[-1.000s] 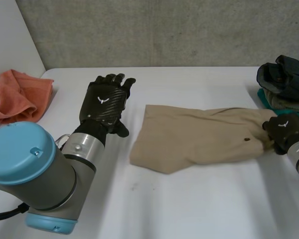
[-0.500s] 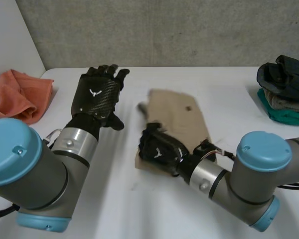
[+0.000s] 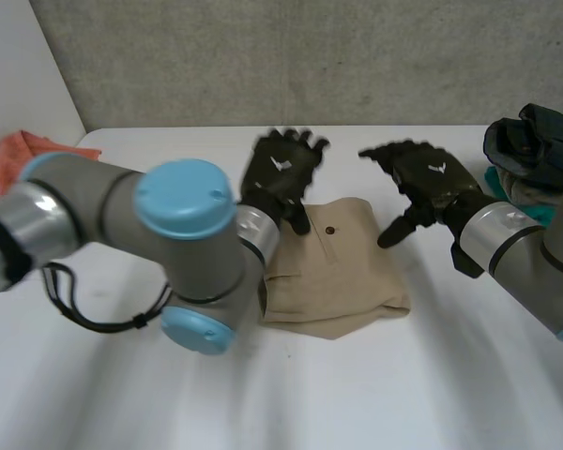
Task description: Fold the laundry.
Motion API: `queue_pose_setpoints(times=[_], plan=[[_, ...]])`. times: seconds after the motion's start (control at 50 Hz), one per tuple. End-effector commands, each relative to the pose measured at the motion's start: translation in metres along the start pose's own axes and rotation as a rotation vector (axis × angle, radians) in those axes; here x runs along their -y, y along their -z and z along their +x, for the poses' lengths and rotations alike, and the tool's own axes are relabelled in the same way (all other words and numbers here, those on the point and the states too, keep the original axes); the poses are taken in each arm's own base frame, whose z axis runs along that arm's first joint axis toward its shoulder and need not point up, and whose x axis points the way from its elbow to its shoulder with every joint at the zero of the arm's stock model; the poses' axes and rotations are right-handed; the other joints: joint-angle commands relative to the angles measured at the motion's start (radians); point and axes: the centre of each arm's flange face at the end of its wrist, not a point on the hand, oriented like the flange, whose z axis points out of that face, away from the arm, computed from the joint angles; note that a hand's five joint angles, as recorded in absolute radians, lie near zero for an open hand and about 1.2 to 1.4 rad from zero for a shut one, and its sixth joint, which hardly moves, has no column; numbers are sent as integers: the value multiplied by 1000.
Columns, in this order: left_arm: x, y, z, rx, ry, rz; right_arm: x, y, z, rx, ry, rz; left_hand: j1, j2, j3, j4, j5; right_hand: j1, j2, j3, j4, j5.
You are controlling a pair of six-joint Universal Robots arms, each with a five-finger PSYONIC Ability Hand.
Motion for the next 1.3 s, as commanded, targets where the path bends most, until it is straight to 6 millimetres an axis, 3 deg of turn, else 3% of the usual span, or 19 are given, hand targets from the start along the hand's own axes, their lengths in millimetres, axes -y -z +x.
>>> queue_pose_setpoints(times=[0.02, 0.12, 0.24, 0.32, 0.4, 0.54, 0.6, 0.68, 0.84, 0.98, 1.3], plan=[[-44, -1, 32, -82, -25, -191, -37, -20, 8, 40, 36, -228, -14, -31, -36, -26, -48, -60, -43, -39, -39, -52], [-78, 5, 27, -2, -76, -352, -59, -33, 3, 105, 43, -291, -11, -28, -33, -23, -45, -60, -43, -39, -39, -52], [-85, 11, 21, 39, -157, -412, -91, -46, 5, 139, 151, -349, -14, -31, -36, -26, -48, -60, -43, -39, -39, -52], [-81, 15, 20, 28, -184, -428, -94, -48, 13, 83, 250, -370, -14, -31, -36, -26, -48, -60, -43, -39, -39, -52], [-62, 18, 20, 18, -176, -405, -74, -44, 16, 32, 337, -344, -15, -32, -36, -27, -49, -60, -43, -39, -39, -52], [6, 26, 12, -13, -138, -257, -28, -22, 10, -15, 377, -214, -15, -32, -36, -27, -49, -60, -43, -39, -39, -52], [33, 32, 8, -46, -118, -190, -21, -12, 3, -25, 397, -154, -15, -32, -36, -27, -49, -60, -43, -39, -39, -52], [48, 40, 5, -103, -94, -153, -18, 13, -11, -30, 428, -69, -15, -32, -36, -27, -49, -60, -43, -39, -39, -52], [53, 49, -13, -161, 11, -152, -76, 52, -60, 109, 442, -25, -15, -32, -36, -27, -49, -60, -43, -39, -39, -52], [44, 48, -20, -158, 86, -182, -113, 41, -63, 122, 465, -16, -14, -31, -36, -26, -48, -60, -43, -39, -39, -52], [41, 45, -23, -144, 89, -164, -121, -2, -51, 98, 515, 35, -15, -32, -36, -27, -49, 229, 246, 250, 250, 237]])
